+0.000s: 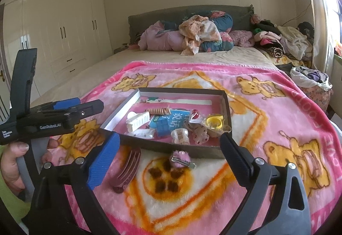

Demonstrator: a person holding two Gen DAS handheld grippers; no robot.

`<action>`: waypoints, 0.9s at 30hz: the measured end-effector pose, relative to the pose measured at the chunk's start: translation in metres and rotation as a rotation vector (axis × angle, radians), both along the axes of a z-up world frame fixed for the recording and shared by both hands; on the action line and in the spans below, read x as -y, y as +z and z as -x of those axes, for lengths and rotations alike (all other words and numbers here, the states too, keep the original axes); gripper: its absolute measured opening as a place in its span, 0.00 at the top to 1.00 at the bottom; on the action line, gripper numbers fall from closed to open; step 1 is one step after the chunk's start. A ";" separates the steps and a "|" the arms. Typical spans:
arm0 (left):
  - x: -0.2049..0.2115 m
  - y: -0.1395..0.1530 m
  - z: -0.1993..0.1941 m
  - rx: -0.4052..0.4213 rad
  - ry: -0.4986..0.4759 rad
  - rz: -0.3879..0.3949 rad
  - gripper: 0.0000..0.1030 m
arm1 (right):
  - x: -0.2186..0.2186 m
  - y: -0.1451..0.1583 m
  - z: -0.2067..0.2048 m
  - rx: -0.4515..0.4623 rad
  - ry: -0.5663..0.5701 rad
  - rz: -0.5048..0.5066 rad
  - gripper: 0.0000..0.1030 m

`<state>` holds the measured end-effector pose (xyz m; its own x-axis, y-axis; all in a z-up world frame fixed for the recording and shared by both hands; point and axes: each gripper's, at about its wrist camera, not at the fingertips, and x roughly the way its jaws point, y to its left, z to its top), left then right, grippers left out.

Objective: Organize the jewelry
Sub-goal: 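Pull both tools back toward the maroon claw clip and pink pom-pom clip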

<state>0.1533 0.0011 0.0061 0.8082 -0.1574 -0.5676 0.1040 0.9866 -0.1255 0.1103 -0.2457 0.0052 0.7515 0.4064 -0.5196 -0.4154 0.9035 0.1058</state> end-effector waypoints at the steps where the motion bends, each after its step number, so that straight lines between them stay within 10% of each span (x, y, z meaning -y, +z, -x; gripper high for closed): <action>1: -0.001 -0.001 0.003 0.001 0.001 0.004 0.11 | 0.001 -0.002 0.002 -0.001 0.000 0.001 0.11; 27: 0.013 -0.062 0.034 -0.098 -0.067 -0.029 0.11 | 0.006 -0.048 0.013 -0.081 0.005 0.065 0.11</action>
